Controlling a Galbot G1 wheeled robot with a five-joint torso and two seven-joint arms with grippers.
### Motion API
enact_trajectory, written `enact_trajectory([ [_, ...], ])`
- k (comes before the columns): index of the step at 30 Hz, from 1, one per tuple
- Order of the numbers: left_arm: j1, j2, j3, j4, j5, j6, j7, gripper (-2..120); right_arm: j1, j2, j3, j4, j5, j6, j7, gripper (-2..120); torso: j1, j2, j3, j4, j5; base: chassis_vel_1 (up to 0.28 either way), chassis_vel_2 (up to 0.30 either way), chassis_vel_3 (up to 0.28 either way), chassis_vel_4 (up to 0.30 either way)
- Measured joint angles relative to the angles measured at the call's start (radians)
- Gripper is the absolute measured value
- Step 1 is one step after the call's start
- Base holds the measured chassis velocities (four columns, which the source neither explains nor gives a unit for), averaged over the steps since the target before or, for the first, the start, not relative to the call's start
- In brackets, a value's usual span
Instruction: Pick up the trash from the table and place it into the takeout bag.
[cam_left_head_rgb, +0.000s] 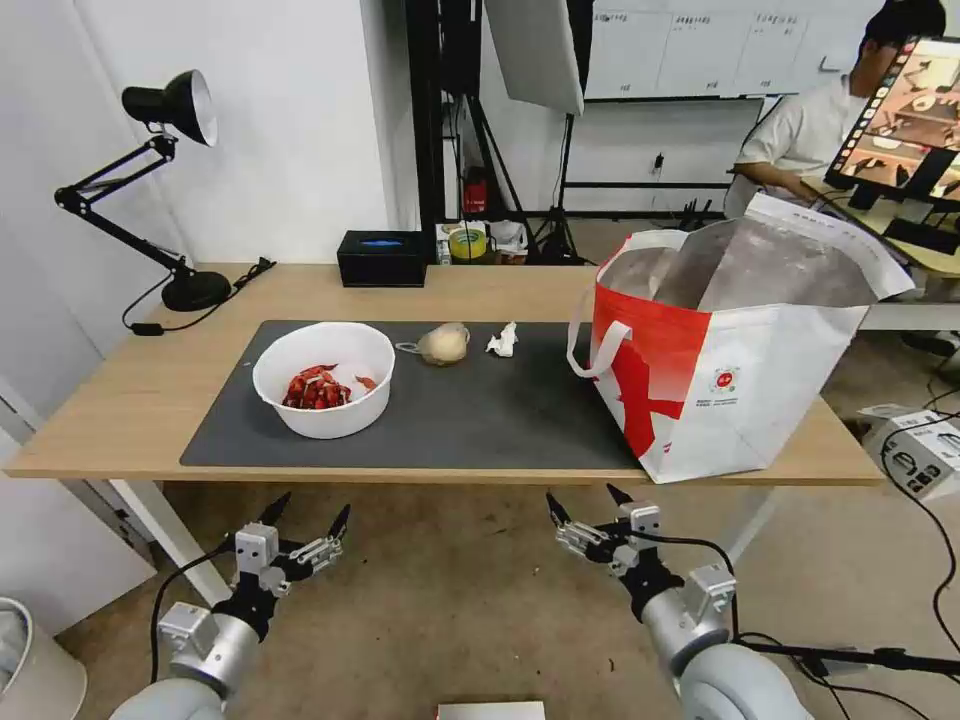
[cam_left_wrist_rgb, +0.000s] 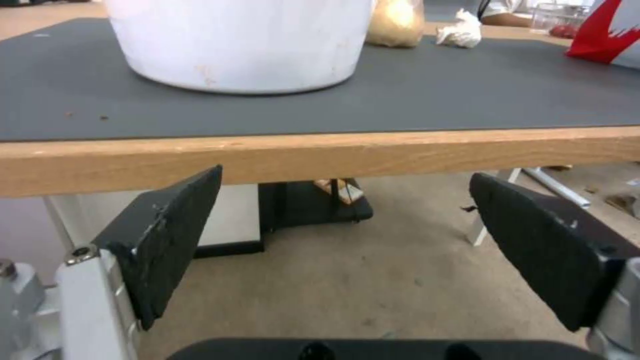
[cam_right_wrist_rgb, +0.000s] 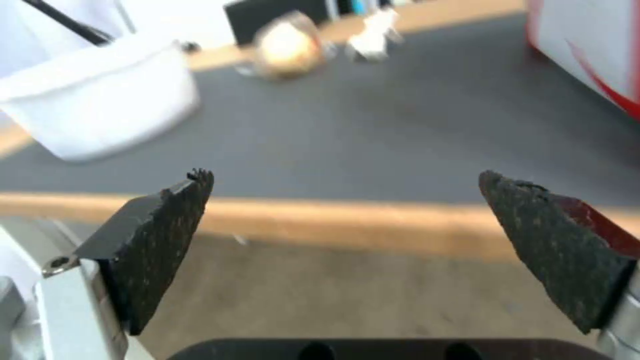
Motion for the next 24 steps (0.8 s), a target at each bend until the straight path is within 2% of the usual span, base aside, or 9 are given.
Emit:
enact_trajectory([
  [7, 0.02, -0.021, -0.009, -0.033, 0.016, 0.001, 0.0, 100, 0.261, -0.012, -0.18, -0.069, 0.017, -0.011, -0.009, 100, 0.0, 0.0, 0.0, 0.0003, 0.0, 0.0, 0.0, 0.0, 0.0],
  [8, 0.02, -0.021, -0.009, -0.033, 0.016, 0.001, 0.0, 100, 0.261, -0.012, -0.18, -0.069, 0.017, -0.011, -0.009, 100, 0.0, 0.0, 0.0, 0.0003, 0.0, 0.0, 0.0, 0.0, 0.0],
  [11, 0.031, -0.037, -0.019, -0.042, 0.023, 0.002, -0.001, 100, 0.418, 0.004, -0.284, -0.149, 0.021, -0.015, 0.03, 100, 0.0, 0.0, 0.0, 0.0003, -0.0001, 0.0, 0.0, 0.0, 0.0],
  [12, 0.031, -0.037, -0.019, -0.042, 0.023, 0.002, -0.001, 100, 0.418, 0.004, -0.284, -0.149, 0.021, -0.015, 0.03, 100, 0.0, 0.0, 0.0, 0.0003, -0.0001, 0.0, 0.0, 0.0, 0.0],
  [15, 0.039, -0.058, -0.021, -0.046, 0.036, 0.003, 0.0, 100, 0.565, 0.047, -0.379, -0.231, 0.036, -0.047, 0.118, 100, 0.0, 0.0, 0.0, 0.0003, -0.0003, 0.0, 0.0, 0.0, 0.0],
  [19, 0.043, -0.071, -0.021, -0.046, 0.044, 0.004, -0.001, 100, 0.645, 0.081, -0.432, -0.284, 0.041, -0.07, 0.185, 100, 0.0, 0.0, 0.0, 0.0003, 0.0, 0.0, 0.0, 0.0, 0.0],
  [22, 0.043, -0.098, -0.01, -0.037, 0.062, 0.004, 0.0, 100, 0.815, 0.154, -0.523, -0.405, 0.059, -0.114, 0.317, 100, 0.0, 0.0, 0.0, 0.0004, -0.0003, 0.0, 0.0, 0.0, 0.0],
  [24, 0.041, -0.104, -0.008, -0.034, 0.064, 0.004, 0.0, 100, 0.859, 0.177, -0.546, -0.446, 0.063, -0.129, 0.356, 100, 0.0, 0.0, 0.0, 0.0004, -0.0001, 0.0, 0.0, 0.0, 0.0],
])
